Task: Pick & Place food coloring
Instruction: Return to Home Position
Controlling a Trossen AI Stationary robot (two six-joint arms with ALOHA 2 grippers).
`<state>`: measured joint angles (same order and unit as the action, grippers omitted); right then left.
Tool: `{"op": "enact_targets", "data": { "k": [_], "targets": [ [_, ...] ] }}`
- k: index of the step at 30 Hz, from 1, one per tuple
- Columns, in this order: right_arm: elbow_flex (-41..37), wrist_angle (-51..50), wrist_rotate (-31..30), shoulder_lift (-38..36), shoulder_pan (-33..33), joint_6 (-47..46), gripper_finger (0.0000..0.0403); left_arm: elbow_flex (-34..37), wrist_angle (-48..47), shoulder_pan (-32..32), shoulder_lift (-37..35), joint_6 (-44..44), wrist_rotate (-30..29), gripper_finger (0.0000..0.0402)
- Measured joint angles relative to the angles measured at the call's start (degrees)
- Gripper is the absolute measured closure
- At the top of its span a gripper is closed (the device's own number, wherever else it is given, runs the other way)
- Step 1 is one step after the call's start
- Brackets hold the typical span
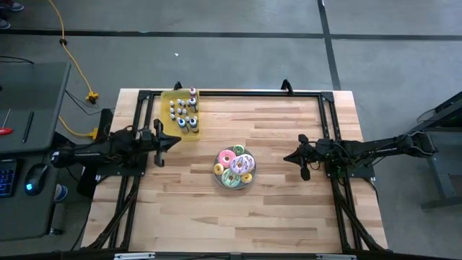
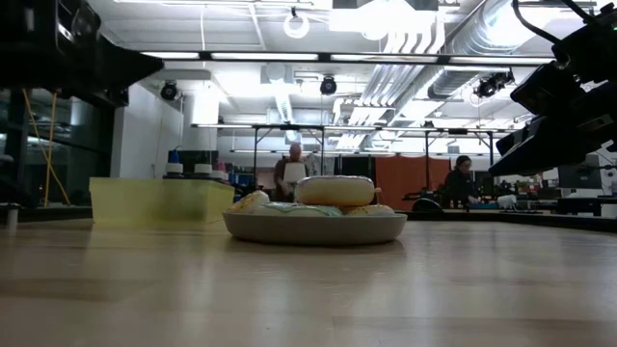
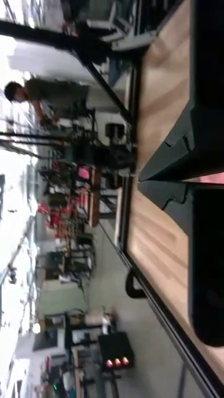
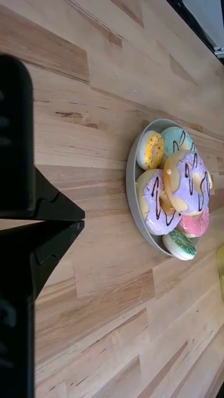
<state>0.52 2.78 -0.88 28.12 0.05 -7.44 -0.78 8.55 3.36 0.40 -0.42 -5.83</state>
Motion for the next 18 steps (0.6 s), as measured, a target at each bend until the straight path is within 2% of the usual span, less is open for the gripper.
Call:
{"op": "enact_targets", "data": {
  "k": [7,14,18],
  "targets": [
    [0.01,-0.01,0.0,-0.02,-0.01,0.0,0.0402,0.04,-6.16,0.0,0.02,0.19,-4.8,0.0401],
    [0.0,0.01,0.0,0.0,-0.01,0.0,0.0402,0.07,-6.61,-0.04,0.0,0.19,-1.64,0.0401],
    [0.01,0.0,0.0,-0.02,0.0,0.0,0.0402,0.07,-7.53,-0.14,0.26,0.16,4.1,0.0402]
  ]
}}
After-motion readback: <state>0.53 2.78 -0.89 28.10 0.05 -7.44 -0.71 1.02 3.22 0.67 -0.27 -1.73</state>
